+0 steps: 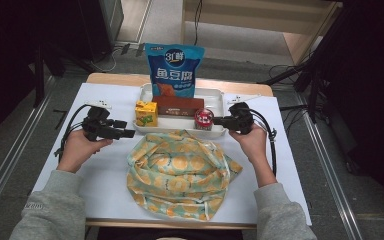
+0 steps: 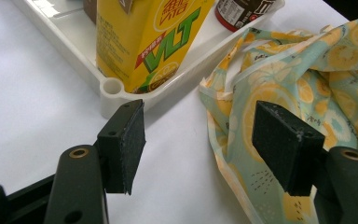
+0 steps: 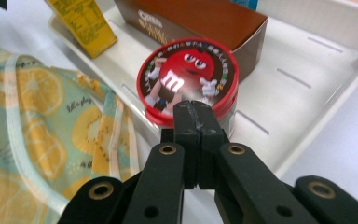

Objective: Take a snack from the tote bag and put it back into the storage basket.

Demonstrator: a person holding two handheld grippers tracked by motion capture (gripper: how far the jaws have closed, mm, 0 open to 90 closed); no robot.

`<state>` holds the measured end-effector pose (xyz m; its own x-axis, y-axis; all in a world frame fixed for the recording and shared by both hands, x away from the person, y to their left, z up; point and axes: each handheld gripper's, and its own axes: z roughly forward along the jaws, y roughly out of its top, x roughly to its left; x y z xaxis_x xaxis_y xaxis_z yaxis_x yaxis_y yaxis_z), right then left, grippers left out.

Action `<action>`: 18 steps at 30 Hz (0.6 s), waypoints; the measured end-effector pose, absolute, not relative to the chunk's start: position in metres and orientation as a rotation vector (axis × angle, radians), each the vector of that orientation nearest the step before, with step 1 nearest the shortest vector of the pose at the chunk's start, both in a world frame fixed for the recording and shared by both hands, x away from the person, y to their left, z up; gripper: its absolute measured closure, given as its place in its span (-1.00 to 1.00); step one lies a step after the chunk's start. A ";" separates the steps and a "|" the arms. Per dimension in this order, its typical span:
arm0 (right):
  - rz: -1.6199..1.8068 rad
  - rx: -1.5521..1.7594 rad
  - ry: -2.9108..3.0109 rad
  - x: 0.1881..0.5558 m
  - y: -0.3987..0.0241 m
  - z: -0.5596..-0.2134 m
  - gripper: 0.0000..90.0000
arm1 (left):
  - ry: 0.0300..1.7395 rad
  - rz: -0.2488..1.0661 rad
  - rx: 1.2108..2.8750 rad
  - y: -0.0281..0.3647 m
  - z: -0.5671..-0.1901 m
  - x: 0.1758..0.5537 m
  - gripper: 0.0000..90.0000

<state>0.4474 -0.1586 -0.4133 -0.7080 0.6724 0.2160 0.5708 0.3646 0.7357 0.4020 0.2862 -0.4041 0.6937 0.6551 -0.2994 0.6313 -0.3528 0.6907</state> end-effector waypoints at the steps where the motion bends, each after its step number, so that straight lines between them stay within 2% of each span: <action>1: 1.267 1.142 2.493 0.446 -0.159 -0.414 1.00 | 0.983 0.035 2.070 0.286 -0.404 0.402 -0.22; 18: 1.216 1.101 2.566 0.442 -0.147 -0.421 1.00 | 0.981 0.035 2.072 0.285 -0.405 0.402 -0.22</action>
<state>0.4419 -0.1467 -0.4210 -0.7346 0.6461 0.2072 0.5695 0.4211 0.7060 0.4025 0.2854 -0.4047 0.6957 0.6534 -0.2983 0.6308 -0.3570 0.6890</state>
